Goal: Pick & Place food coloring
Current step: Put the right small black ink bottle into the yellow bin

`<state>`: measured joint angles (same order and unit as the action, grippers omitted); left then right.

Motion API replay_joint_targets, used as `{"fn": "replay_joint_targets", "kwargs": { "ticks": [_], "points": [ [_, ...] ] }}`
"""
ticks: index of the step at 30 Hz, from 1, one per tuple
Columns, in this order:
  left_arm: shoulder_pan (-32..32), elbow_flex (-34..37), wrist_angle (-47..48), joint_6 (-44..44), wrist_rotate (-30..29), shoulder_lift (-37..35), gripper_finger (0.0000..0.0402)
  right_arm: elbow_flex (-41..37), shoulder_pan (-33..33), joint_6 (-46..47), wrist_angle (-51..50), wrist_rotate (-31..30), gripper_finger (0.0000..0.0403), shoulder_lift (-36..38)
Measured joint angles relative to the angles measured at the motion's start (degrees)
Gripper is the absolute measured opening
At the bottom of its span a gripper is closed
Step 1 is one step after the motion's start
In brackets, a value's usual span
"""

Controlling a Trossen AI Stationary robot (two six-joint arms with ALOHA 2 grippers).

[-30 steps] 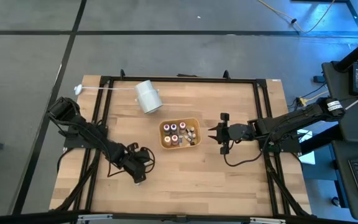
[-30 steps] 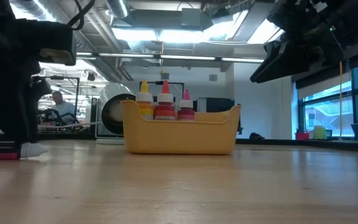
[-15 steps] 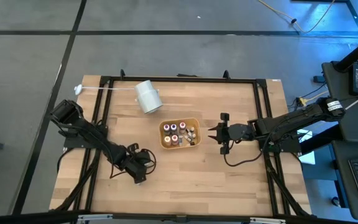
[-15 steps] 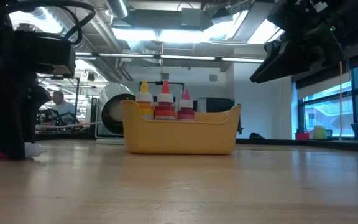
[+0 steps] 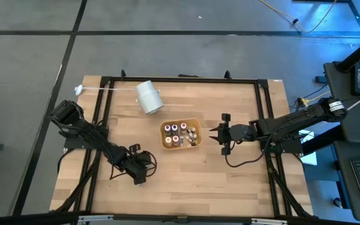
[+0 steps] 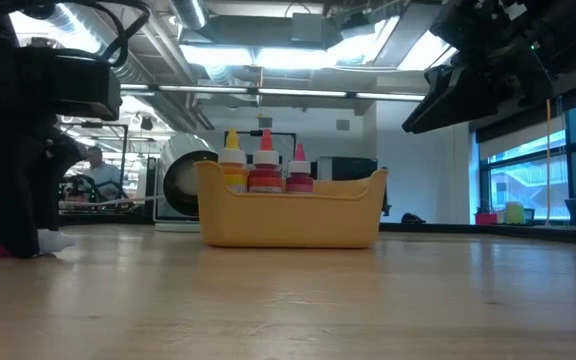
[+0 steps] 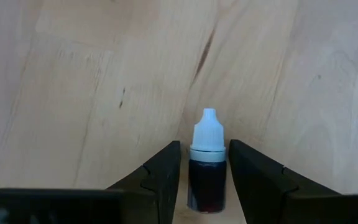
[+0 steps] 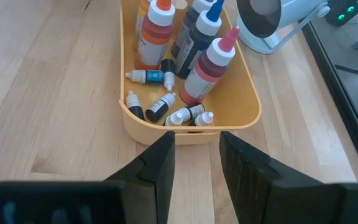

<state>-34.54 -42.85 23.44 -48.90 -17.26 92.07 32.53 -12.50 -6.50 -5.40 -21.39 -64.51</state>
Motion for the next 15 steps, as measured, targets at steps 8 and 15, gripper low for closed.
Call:
{"fn": "replay_joint_targets", "kwargs": {
  "ticks": [8, 15],
  "points": [
    [0.02, 0.00, 0.00, 0.15, 0.22, -0.07, 0.0136, 0.00, -0.01, -0.04, -0.01, 0.00, 0.0129, 0.00],
    [0.02, 0.00, -0.02, 0.15, 0.24, -0.07, 0.0133, 0.00, -0.01, -0.07, -0.01, -0.01, 0.0129, 0.00]
  ]
}}
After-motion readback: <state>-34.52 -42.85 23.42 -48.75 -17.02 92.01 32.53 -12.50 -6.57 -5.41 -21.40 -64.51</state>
